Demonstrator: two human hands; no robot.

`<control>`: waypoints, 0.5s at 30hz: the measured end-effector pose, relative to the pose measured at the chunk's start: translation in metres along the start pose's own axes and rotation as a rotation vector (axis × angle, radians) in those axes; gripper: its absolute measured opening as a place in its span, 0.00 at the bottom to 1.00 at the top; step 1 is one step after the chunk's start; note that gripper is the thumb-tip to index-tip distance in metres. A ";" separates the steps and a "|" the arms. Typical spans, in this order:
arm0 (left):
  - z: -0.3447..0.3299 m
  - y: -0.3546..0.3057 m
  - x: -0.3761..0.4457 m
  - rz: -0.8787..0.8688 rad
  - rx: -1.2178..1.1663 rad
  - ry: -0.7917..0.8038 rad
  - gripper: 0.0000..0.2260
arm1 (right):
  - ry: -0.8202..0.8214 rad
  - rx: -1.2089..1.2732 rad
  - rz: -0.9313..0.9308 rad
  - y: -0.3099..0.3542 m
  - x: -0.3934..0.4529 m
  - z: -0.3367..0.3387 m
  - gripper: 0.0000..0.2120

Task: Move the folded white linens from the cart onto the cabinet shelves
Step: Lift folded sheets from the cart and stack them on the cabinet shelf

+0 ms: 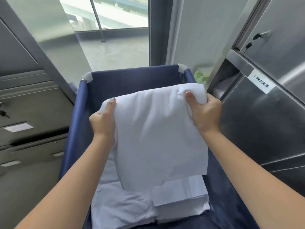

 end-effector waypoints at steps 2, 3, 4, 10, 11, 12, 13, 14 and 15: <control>-0.003 0.029 0.010 0.043 0.043 -0.005 0.10 | 0.005 -0.013 -0.046 -0.034 -0.003 -0.002 0.16; -0.005 0.046 0.014 0.064 0.071 -0.007 0.11 | 0.009 -0.023 -0.064 -0.053 -0.006 -0.003 0.16; -0.005 0.060 0.016 0.086 0.094 -0.008 0.11 | 0.011 -0.032 -0.084 -0.071 -0.009 -0.004 0.16; -0.007 0.154 0.028 0.210 0.193 0.012 0.18 | 0.060 -0.081 -0.165 -0.168 -0.034 -0.004 0.17; -0.009 0.172 0.028 0.237 0.208 0.024 0.19 | 0.075 -0.094 -0.181 -0.183 -0.040 -0.003 0.19; -0.010 0.188 0.026 0.268 0.229 0.038 0.19 | 0.089 -0.112 -0.203 -0.197 -0.047 -0.001 0.20; -0.012 0.205 0.024 0.289 0.246 0.050 0.18 | 0.099 -0.128 -0.229 -0.212 -0.053 0.002 0.21; -0.013 0.221 0.020 0.309 0.263 0.054 0.18 | 0.108 -0.147 -0.253 -0.225 -0.061 0.007 0.21; -0.014 0.235 0.017 0.323 0.268 0.055 0.18 | 0.111 -0.169 -0.274 -0.237 -0.068 0.012 0.21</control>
Point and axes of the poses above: each hand's wrist, its own x-axis towards the middle knuckle, its own z-axis out of the back of the hand, y = z × x, the point moved 9 cm from there along x, towards the middle knuckle, and after that the axes turned 7 degrees about x, right-handed, at the moved point
